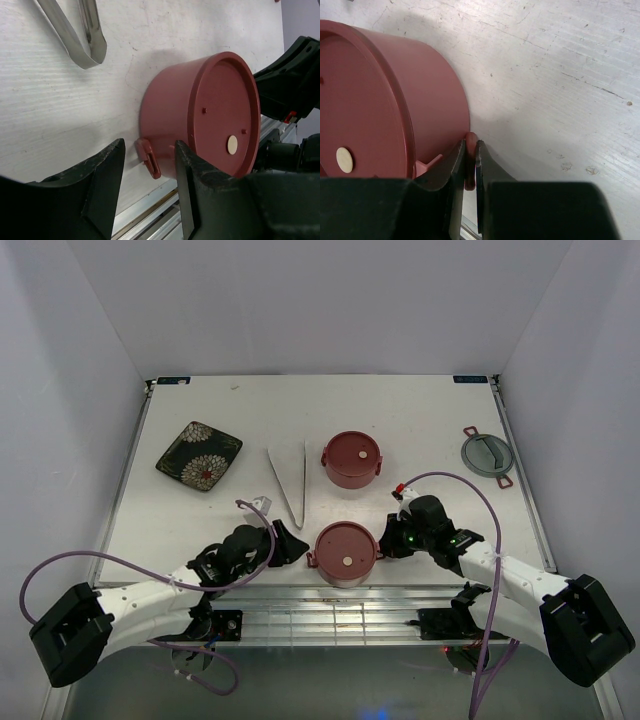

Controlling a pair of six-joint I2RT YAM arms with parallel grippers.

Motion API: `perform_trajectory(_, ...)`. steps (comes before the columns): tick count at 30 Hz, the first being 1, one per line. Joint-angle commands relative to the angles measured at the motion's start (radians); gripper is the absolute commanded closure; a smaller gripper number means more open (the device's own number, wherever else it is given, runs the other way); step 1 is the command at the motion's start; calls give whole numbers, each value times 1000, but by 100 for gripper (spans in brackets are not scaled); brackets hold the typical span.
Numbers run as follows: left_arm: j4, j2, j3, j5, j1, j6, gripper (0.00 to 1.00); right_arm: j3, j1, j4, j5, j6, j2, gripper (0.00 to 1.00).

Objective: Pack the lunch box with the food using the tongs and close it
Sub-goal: Pick up the packing box from the center of the board.

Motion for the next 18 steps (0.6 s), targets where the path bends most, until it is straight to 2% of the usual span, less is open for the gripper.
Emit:
perform_trajectory(1,46,24,-9,63,4,2,46,5,6,6,-16,-15,-2,92)
perform_trajectory(7,84,79,-2,118,4,-9,47,2,6,-2,-8,-12,-17,92)
perform_trajectory(18,118,118,-32,132,4,-54,50,-10,6,9,-13,-1,-22,92)
